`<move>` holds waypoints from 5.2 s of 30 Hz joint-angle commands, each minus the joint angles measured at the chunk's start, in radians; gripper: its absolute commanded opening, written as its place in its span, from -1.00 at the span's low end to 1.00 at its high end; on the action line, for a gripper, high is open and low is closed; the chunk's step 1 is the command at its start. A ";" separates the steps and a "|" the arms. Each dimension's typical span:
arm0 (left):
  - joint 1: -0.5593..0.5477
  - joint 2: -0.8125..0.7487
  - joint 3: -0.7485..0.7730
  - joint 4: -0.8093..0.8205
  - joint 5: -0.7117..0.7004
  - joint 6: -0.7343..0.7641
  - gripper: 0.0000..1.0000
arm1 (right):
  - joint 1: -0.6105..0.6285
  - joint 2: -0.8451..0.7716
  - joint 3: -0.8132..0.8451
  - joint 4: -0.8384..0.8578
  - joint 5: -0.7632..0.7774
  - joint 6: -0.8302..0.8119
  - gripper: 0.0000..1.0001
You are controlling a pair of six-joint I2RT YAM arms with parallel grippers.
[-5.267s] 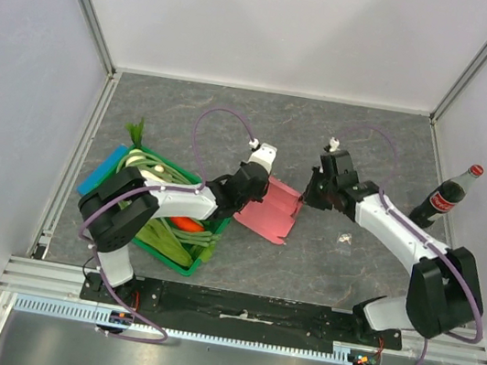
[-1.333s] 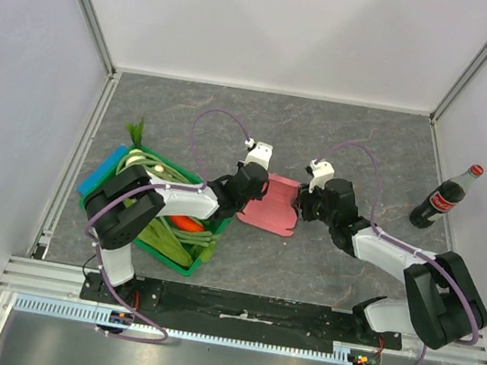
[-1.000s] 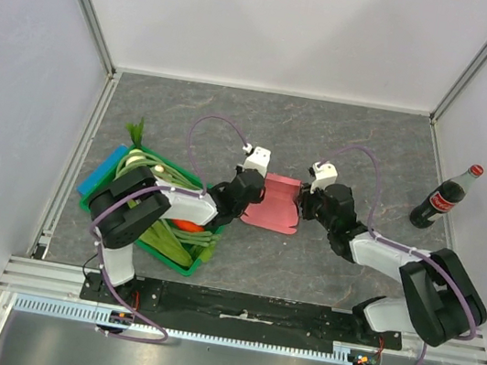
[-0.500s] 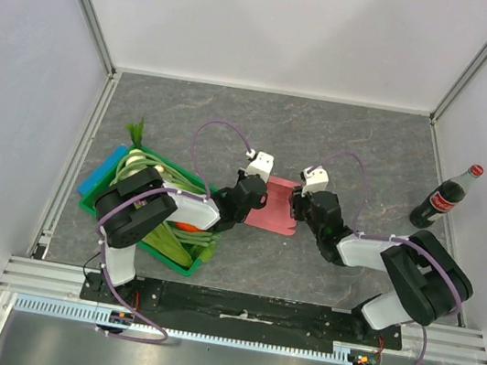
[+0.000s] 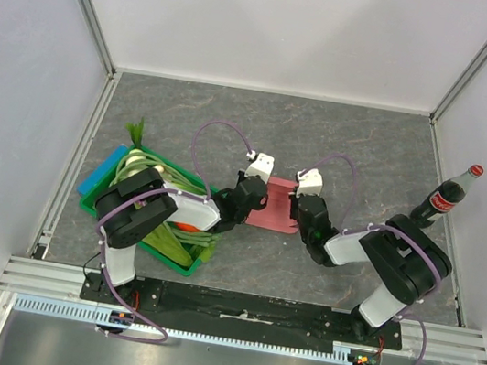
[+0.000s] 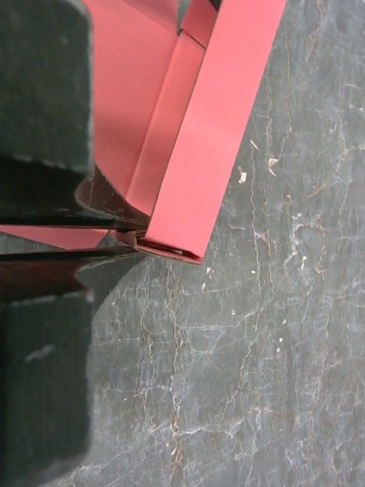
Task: Fold the paper box
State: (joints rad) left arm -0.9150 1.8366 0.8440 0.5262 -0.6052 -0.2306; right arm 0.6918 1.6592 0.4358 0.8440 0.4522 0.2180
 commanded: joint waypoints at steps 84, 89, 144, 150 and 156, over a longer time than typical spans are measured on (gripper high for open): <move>-0.047 0.006 0.069 -0.193 -0.093 -0.101 -0.96 | -0.411 -0.344 0.282 -0.894 -0.699 0.226 0.48; -0.021 0.000 0.154 -0.385 -0.007 -0.159 -0.96 | -0.332 -0.403 0.293 -1.012 -0.566 0.196 0.45; 0.094 -0.941 -0.079 -0.609 0.722 -0.461 0.83 | -0.157 -0.004 1.136 -1.994 -0.173 -0.283 -1.00; 0.093 -1.039 -0.088 -0.701 0.714 -0.432 0.83 | -0.015 0.072 1.181 -2.011 -0.021 -0.499 -1.00; 0.094 -1.132 -0.108 -0.762 0.684 -0.437 0.83 | 0.029 0.250 1.313 -2.021 -0.018 -0.562 -0.85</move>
State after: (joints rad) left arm -0.8204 0.7715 0.7509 -0.1856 0.0971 -0.7094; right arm 0.7094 1.8294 1.6794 -1.1336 0.3737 -0.2333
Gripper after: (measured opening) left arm 0.916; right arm 0.047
